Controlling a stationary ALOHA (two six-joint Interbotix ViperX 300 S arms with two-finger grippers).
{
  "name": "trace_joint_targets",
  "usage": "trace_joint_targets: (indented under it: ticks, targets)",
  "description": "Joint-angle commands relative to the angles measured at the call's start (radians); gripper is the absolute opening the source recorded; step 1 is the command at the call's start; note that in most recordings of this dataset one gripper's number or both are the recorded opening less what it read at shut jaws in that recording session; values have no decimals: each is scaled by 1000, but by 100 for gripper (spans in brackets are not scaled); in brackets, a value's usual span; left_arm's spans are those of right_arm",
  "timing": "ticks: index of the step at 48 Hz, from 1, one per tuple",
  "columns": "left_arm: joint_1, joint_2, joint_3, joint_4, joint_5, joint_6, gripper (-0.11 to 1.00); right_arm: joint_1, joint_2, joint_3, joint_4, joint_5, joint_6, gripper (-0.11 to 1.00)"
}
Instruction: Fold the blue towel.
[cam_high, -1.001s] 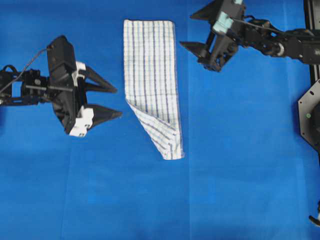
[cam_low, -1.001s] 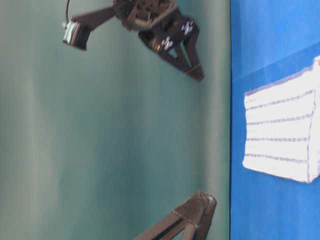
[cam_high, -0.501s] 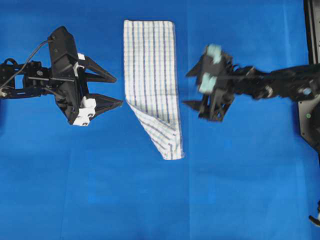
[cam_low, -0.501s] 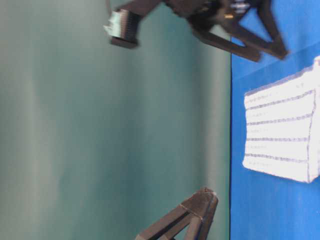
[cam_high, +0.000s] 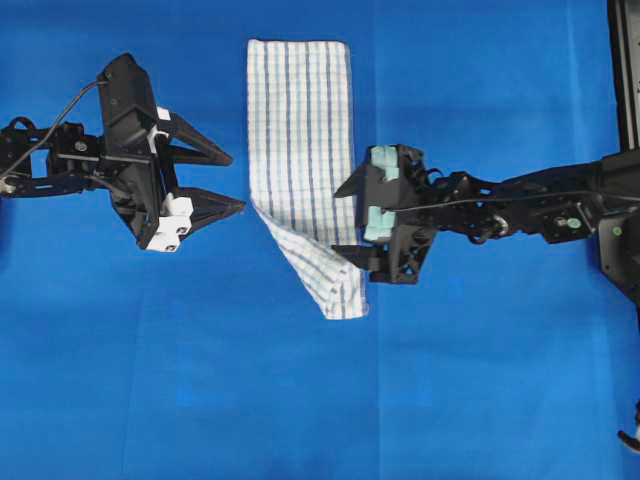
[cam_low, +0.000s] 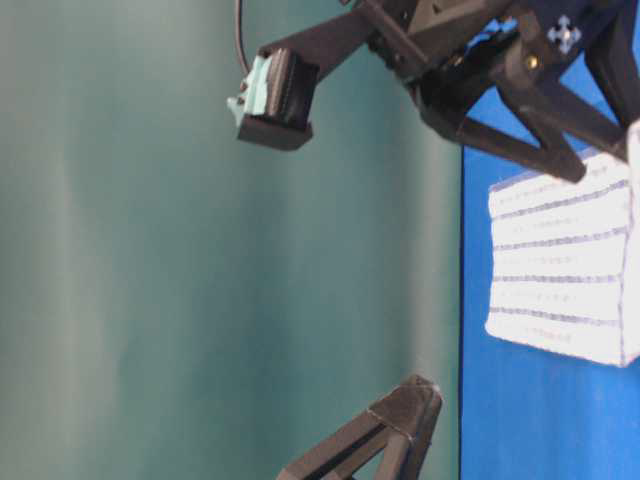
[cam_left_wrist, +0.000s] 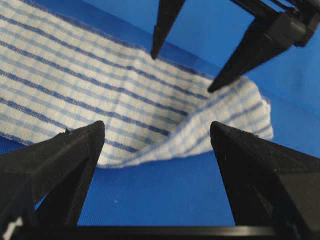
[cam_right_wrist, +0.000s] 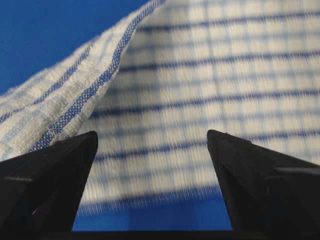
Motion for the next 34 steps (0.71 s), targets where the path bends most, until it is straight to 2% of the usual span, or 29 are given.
trace_joint_targets:
  ticks: [1,9,24,29,34]
  targets:
    - [2,-6,-12,3,-8,-5,81,11,6,-60,-2,-5,-3,85]
    - [2,-9,-9,3,-8,-6,81,34,32,-117,-5,15,-11,85]
    - [8,-11,-9,3,-8,0,81,21,-26,-69,-6,0,-11,85]
    - [32,-6,-14,3,-8,3,81,-17,-41,-48,-8,-15,-11,85]
    - [83,2,-20,5,-9,9,81,-95,-55,-28,-8,-58,-12,85]
